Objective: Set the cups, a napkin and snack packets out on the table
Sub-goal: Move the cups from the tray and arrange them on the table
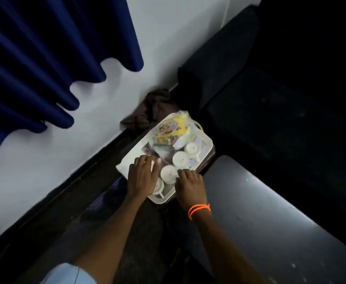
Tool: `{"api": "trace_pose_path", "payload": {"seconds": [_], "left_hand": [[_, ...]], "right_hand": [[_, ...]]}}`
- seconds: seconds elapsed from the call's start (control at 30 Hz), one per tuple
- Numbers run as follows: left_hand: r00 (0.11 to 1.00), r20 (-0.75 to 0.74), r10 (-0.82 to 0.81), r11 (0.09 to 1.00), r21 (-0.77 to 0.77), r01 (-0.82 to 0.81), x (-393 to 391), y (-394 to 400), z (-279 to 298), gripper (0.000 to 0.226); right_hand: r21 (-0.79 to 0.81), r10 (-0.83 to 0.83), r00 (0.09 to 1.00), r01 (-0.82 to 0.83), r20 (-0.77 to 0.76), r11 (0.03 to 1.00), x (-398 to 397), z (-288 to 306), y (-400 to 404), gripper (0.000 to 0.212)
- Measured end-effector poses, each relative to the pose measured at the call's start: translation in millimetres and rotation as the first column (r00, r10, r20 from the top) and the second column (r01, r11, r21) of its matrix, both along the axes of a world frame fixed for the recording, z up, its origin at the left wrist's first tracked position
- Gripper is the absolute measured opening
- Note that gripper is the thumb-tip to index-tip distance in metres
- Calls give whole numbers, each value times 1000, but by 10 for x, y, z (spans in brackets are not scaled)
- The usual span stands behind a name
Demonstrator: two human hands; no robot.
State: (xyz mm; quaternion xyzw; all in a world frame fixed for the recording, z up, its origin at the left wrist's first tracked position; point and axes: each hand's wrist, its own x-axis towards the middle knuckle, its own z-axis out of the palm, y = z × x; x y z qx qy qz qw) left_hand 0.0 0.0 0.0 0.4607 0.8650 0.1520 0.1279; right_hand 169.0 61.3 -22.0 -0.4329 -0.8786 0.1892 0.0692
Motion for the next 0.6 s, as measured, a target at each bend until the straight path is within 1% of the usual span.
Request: {"api": "trace_pose_path", "payload": {"seconds": [0.03, 0.07, 0.1, 0.13, 0.2, 0.27, 0.37, 0.43, 0.5, 0.53, 0.6], "left_hand": [[998, 23, 65, 998, 9, -65, -19, -52, -102, 63], [988, 89, 127, 992, -38, -124, -36, -74, -165, 65], [977, 129, 168, 984, -83, -158, -48, -119, -261, 68], [962, 180, 205, 970, -172, -174, -64, -146, -308, 70], [949, 239, 207, 956, -255, -144, -69, -154, -428, 76], [923, 310, 228, 936, -331, -120, -86, -142, -489, 75], [884, 355, 305, 912, -378, -163, -100, -117, -553, 69], [828, 398, 395, 901, -342, -266, -85, -154, -552, 64], [703, 515, 489, 872, -261, -415, -43, -262, -507, 51], [644, 574, 506, 853, -224, -470, -12, -332, -487, 39], [551, 676, 489, 831, -168, -530, 45, -464, -467, 16]], "right_hand": [[-15, 21, 1000, -21, 3, 1000, -46, -119, -117, 14], [-44, 18, 1000, -18, -6, 999, -97, -204, -205, 8], [-53, 12, 1000, -13, -15, 998, -122, -302, -324, 10], [-82, -11, 1000, 11, 2, 997, -155, -358, -442, 15], [-83, -71, 997, 68, -33, 994, -220, -484, -561, 25], [-108, -163, 984, 155, -71, 982, -299, -554, -615, 31], [-286, -299, 940, 245, -162, 926, -396, -595, -679, 32], [-400, -408, 881, 293, -239, 868, -405, -594, -687, 30], [-533, -525, 800, 320, -291, 783, -403, -566, -717, 30], [-625, -606, 741, 334, -289, 705, -400, -539, -727, 29], [-792, -757, 614, 337, -224, 508, -386, -490, -730, 28]]}}
